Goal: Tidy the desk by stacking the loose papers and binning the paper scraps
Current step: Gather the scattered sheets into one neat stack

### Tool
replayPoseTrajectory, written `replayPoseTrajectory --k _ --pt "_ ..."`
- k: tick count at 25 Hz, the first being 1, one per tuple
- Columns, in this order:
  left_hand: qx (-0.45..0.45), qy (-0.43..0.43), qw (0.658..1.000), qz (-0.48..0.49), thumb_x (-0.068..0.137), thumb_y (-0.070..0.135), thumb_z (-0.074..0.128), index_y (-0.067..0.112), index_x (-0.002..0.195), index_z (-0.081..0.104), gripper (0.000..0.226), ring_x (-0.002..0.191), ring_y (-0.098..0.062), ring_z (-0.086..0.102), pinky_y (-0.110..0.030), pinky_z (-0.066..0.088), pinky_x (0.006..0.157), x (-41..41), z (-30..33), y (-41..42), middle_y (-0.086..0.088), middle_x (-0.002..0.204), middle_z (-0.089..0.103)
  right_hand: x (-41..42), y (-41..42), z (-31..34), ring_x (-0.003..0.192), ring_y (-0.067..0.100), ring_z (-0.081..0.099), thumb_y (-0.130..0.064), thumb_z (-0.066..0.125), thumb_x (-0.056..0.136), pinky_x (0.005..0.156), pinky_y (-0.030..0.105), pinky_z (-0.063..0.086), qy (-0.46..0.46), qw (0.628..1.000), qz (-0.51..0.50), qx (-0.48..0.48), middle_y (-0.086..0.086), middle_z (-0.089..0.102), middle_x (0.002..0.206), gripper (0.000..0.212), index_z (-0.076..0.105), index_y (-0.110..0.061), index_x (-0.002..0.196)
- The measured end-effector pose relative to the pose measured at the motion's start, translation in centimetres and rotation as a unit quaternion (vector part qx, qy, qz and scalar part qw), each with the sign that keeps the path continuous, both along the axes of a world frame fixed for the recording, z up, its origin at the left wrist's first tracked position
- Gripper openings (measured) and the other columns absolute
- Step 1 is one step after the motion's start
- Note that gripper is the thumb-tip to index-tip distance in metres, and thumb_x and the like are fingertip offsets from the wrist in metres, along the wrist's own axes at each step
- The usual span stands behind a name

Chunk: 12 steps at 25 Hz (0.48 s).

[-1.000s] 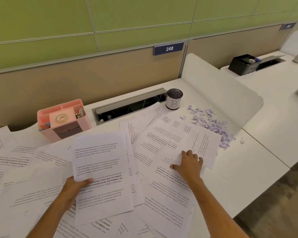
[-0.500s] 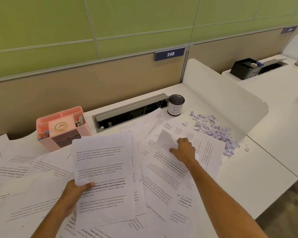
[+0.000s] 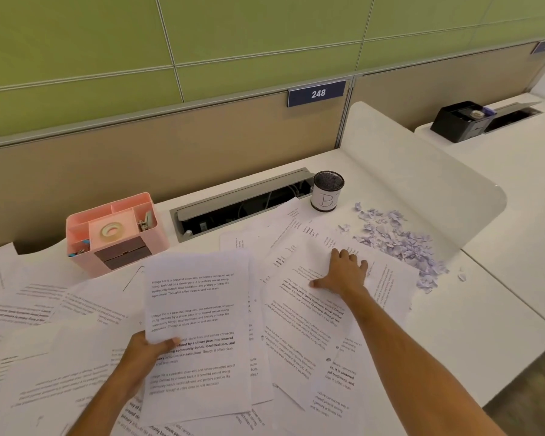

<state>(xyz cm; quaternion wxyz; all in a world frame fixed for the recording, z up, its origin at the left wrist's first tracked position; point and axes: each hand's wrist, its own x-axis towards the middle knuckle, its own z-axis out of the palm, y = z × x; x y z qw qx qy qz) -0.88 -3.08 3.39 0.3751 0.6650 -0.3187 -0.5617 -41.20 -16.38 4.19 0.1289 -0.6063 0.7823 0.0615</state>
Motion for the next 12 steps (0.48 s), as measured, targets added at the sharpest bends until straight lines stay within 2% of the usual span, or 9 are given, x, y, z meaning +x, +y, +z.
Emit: replayPoseTrajectory --k 2,3,6,8,11,12 --pt "0.0 -0.005 1.0 -0.006 0.076 0.004 0.076 0.01 0.104 0.068 0.03 0.089 -0.03 0.071 -0.04 0.056 0.076 0.0 0.1 -0.1 -0.008 0.094 0.076 0.2 0.1 0.8 0.123 0.029 0.048 -0.068 0.075 0.061 0.101 0.047 0.04 -0.035 0.999 -0.012 -0.003 0.009 0.045 0.138 0.104 0.036 -0.013 0.14" --pt "0.001 -0.006 1.0 -0.008 0.076 0.005 0.076 0.01 0.105 0.068 0.031 0.089 -0.03 0.072 -0.042 0.056 0.076 0.1 0.2 -0.1 -0.008 0.094 0.077 0.2 0.1 1.4 0.12 0.029 0.051 -0.062 0.078 0.063 0.096 0.045 0.045 -0.081 0.996 -0.026 -0.009 0.009 0.045 0.137 0.101 0.035 -0.013 0.14" --pt "-0.001 -0.014 1.0 -0.013 0.076 0.006 0.077 0.01 0.106 0.069 0.032 0.089 -0.031 0.072 -0.045 0.057 0.08 0.2 0.4 0.0 -0.009 0.097 0.076 -0.9 0.6 3.4 0.118 0.03 0.053 -0.043 0.083 0.067 0.093 0.04 0.046 -0.281 0.955 -0.092 -0.022 0.009 0.047 0.136 0.094 0.036 -0.015 0.143" --pt "-0.006 -0.018 1.0 -0.011 0.076 0.006 0.076 0.01 0.105 0.069 0.03 0.088 -0.031 0.072 -0.044 0.057 0.079 0.3 0.7 0.2 -0.01 0.097 0.076 -3.0 1.4 4.2 0.111 0.027 0.055 -0.042 0.086 0.065 0.093 0.039 0.047 -0.436 0.885 -0.16 -0.02 0.007 0.049 0.132 0.089 0.044 -0.017 0.139" --pt "-0.013 -0.025 1.0 -0.012 0.077 0.007 0.076 0.009 0.108 0.069 0.032 0.091 -0.031 0.072 -0.046 0.056 0.083 0.2 1.0 0.5 -0.01 0.098 0.076 -6.1 4.0 3.7 0.096 0.032 0.063 -0.059 0.089 0.043 0.096 0.048 0.049 -0.626 0.739 -0.244 0.046 0.011 0.059 0.116 0.099 0.055 -0.016 0.126" --pt "-0.013 -0.026 0.999 -0.012 0.077 0.007 0.077 0.01 0.108 0.068 0.032 0.091 -0.031 0.071 -0.047 0.056 0.084 0.2 1.0 0.6 -0.01 0.099 0.075 -7.1 4.9 3.0 0.094 0.035 0.063 -0.06 0.087 0.046 0.099 0.051 0.046 -0.67 0.691 -0.263 0.073 0.017 0.06 0.11 0.095 0.055 -0.016 0.125"
